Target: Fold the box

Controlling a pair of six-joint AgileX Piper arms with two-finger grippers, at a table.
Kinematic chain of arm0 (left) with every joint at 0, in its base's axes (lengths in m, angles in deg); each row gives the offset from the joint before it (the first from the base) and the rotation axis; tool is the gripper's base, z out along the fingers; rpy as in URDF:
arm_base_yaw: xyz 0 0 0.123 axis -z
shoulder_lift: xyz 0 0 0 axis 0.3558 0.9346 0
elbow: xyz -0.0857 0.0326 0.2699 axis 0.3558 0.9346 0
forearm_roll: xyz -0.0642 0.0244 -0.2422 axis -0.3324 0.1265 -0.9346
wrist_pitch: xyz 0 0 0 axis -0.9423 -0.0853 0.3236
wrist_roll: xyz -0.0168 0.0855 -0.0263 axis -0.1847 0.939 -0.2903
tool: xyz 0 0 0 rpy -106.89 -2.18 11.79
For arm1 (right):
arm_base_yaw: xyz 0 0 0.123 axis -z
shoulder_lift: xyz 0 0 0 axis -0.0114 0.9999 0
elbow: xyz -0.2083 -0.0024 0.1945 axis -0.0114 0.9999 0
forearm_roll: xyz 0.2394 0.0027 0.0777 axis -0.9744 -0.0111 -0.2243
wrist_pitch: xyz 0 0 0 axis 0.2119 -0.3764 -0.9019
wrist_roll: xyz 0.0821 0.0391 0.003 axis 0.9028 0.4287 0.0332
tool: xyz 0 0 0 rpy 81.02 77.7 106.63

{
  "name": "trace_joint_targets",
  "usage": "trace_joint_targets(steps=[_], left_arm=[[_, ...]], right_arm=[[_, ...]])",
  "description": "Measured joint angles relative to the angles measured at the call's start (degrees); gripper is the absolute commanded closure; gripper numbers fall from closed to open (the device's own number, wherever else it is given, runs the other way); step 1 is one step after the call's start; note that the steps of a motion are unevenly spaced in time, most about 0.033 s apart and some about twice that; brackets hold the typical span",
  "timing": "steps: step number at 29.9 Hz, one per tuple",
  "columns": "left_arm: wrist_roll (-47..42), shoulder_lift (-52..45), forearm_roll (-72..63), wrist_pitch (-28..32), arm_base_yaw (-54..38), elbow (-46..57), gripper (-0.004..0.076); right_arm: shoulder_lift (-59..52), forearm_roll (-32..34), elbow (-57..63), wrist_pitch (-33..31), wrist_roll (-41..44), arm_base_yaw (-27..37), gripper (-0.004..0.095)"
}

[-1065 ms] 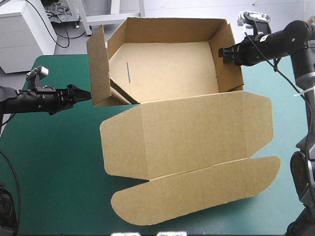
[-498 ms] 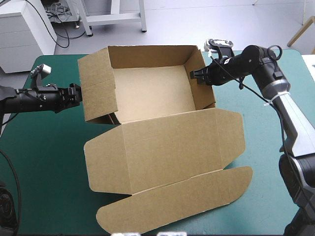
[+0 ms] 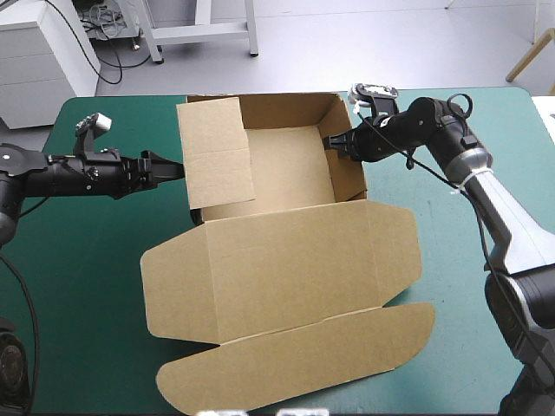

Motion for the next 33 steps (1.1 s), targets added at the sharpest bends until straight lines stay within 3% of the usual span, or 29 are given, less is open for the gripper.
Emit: trace_joint_targets(steps=[13, 21, 33], left_arm=[[0.0, -1.5, 1.6, -0.3, 0.4, 0.0, 0.0089], [-3.2, -1.9, 8.4, -0.4, 0.4, 0.0, 0.0090], [-16.9, -2.2, 25.3, 0.1, 10.7, 0.0, 0.0150]], right_arm=[[4.6, 0.1, 0.5, 1.8, 1.1, -4.6, 0.0921], [5.1, -0.3, 0.5, 6.5, 1.2, -8.8, 0.0921], [5.1, 4.3, 0.5, 8.2, 2.7, -11.9, 0.0921]])
